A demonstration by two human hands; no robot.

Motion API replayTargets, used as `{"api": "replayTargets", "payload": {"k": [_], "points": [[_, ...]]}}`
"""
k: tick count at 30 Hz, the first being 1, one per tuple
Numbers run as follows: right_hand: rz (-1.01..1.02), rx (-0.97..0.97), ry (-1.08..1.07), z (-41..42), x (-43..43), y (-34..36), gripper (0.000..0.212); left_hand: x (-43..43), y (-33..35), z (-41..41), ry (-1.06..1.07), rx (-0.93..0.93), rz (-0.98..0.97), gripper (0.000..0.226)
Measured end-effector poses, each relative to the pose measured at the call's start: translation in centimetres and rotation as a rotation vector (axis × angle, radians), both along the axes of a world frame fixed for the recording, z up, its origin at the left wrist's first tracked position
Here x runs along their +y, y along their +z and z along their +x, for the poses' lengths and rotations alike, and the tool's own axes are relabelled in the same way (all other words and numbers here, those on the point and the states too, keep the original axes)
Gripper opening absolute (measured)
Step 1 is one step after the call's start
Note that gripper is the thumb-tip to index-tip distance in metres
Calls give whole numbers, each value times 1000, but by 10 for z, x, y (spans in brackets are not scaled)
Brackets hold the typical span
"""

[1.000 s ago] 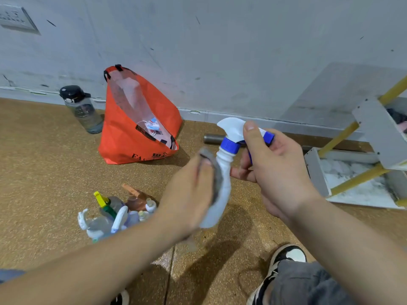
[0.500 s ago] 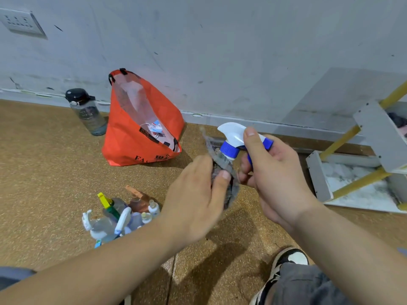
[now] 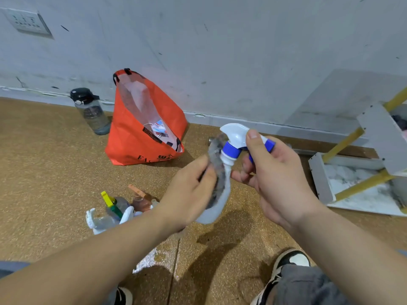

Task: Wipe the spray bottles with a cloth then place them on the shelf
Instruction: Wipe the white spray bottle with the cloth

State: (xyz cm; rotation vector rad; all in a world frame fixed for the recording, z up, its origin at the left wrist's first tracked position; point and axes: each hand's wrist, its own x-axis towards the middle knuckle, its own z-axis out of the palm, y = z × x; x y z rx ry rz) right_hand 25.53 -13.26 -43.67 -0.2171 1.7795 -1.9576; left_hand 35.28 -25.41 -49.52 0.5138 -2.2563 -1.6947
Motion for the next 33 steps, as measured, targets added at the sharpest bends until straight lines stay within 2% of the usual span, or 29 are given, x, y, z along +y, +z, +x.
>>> {"api": "replayTargets", "payload": {"k": [2,3,5,7,8,9,10,12,14,15,16,17,20,22,24,27,31,33], "points": [[0,-26,-33,-6,1,2,49,-5,3,-4,55,-168,424,38],[0,-34,-48,-9,2,3,52,-4,4,-5,85,-240,464,39],[1,-37,-44,-10,2,2,54,3,-2,-3,92,-222,255,38],[6,-25,-12,-6,2,0,51,11,-7,0,66,-112,-102,32],[9,-12,5,-3,2,-1,49,13,-6,1,52,-60,-208,31],[7,-3,15,0,2,-2,48,12,-6,-1,42,-21,-222,32],[4,0,19,1,2,-2,47,10,-1,-3,34,9,-136,34],[3,1,26,0,2,0,48,2,4,-5,7,-13,187,36],[10,1,9,-5,3,4,49,-8,-1,-5,7,-199,492,35],[7,-12,-16,-8,4,4,49,-9,-4,-3,7,-311,636,43],[-2,-31,-42,-10,5,5,47,-7,-7,1,9,-381,769,61],[-13,-45,-60,-12,5,5,43,-5,-8,3,1,-400,896,73],[-17,-24,-61,-12,5,4,31,4,-2,3,58,-345,1152,57],[-10,22,-47,-10,4,3,28,5,1,-2,143,-298,1187,52],[-6,53,-33,-9,2,2,29,4,2,-3,272,-334,1086,58],[15,91,-12,-7,1,-1,38,-3,-4,-3,424,-397,773,53],[14,180,-16,-2,1,-4,35,-6,-12,-4,409,-304,232,51],[10,187,1,3,0,-7,27,7,-5,-4,313,-178,52,44]]}}
